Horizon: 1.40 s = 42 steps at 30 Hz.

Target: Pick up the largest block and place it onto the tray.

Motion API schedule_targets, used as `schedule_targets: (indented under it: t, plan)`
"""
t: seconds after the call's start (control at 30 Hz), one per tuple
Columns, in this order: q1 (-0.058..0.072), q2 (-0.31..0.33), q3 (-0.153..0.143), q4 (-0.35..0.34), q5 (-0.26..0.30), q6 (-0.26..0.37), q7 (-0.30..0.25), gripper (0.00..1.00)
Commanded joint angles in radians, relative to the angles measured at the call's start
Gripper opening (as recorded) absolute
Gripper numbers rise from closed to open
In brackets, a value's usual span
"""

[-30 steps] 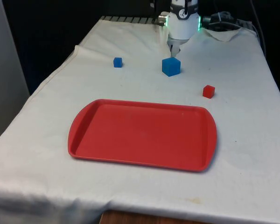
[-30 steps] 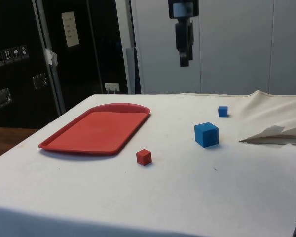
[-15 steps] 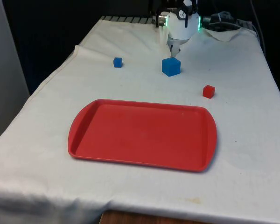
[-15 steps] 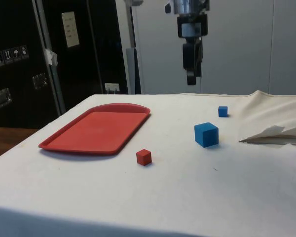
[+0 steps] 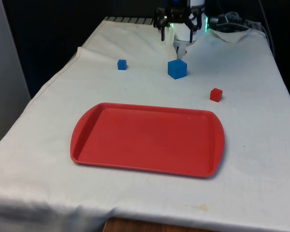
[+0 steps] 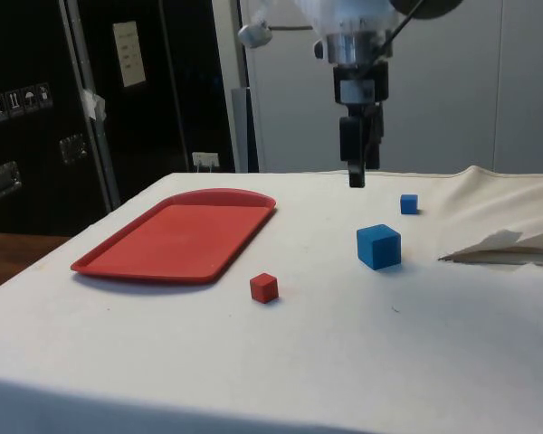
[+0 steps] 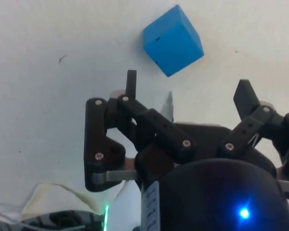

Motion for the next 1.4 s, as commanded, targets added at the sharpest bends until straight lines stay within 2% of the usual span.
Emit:
schedule_targets:
  t: [0.0, 0.2, 0.23, 0.27, 0.57, 0.6, 0.7, 0.87, 0.9, 0.93, 1.17, 1.2, 1.23, 1.37]
  plan:
    - [-0.01, 0.011, 0.004, -0.007, -0.014, 0.026, 0.019, 1.0]
    - [-0.008, 0.073, -0.001, -0.025, -0.011, 0.1, 0.059, 1.0]
    - [0.0, 0.061, -0.004, -0.021, 0.0, 0.076, 0.042, 1.0]
    - [-0.007, 0.082, -0.002, -0.027, -0.01, 0.11, 0.065, 1.0]
    - [-0.004, 0.179, -0.004, -0.04, -0.006, 0.211, 0.126, 1.0]
    - [0.0, 0.169, -0.005, -0.038, 0.0, 0.191, 0.112, 1.0]
    - [-0.002, 0.22, -0.004, -0.043, -0.004, 0.251, 0.152, 1.0]
    - [0.001, 0.28, -0.004, -0.044, -0.001, 0.306, 0.191, 1.0]
    - [0.001, 0.273, -0.005, -0.044, 0.0, 0.291, 0.181, 1.0]
    - [0.002, 0.291, -0.004, -0.045, -0.001, 0.317, 0.199, 1.0]
    - [0.005, 0.37, -0.001, -0.043, 0.001, 0.385, 0.258, 1.0]
    - [0.005, 0.359, 0.0, -0.044, 0.0, 0.368, 0.252, 1.0]
    - [0.005, 0.379, -0.001, -0.043, 0.001, 0.393, 0.266, 1.0]
    - [0.009, 0.402, 0.001, -0.043, -0.003, 0.416, 0.297, 1.0]
